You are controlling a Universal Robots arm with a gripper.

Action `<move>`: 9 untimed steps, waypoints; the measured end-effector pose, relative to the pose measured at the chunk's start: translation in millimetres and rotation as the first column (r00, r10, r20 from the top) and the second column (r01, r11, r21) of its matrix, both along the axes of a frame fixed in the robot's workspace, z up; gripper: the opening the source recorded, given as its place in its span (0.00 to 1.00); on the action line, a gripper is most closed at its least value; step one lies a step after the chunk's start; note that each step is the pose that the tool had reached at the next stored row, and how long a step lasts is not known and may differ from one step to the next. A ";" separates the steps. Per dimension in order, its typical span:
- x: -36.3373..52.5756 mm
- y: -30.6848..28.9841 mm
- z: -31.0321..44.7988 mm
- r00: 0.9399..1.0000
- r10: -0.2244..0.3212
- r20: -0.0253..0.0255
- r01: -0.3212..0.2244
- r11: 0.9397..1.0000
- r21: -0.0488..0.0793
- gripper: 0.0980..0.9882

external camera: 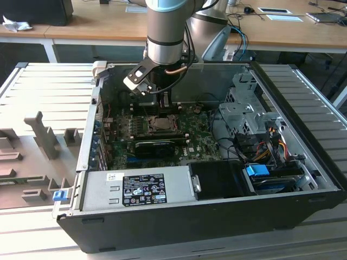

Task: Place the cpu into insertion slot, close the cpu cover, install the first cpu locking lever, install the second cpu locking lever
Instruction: 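Install the first cpu locking lever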

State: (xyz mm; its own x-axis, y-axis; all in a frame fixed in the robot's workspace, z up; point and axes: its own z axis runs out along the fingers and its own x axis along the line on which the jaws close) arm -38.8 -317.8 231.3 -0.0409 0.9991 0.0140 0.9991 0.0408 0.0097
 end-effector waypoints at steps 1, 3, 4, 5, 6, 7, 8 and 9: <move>0.0 0.0 0.4 1.000 0.000 0.000 0.000 1.000 0.000 0.01; 0.0 0.0 1.2 1.000 0.000 0.000 0.000 1.000 0.000 0.01; 0.0 0.0 2.3 1.000 0.000 0.000 0.000 1.000 0.000 0.01; 0.0 0.0 3.3 1.000 0.000 0.000 0.000 1.000 0.000 0.01; 0.0 0.0 5.5 1.000 0.000 0.000 0.000 1.000 0.000 0.01; 0.0 0.0 9.4 1.000 0.000 0.000 0.000 1.000 0.000 0.01; 0.0 0.0 12.3 1.000 0.000 0.000 0.000 1.000 0.000 0.01; 0.0 0.0 14.1 1.000 0.000 0.000 0.000 1.000 0.000 0.01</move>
State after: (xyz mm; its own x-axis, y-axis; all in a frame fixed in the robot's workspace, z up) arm -38.9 -317.8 245.4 -0.0410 0.9991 0.0141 0.9991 0.0408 0.0094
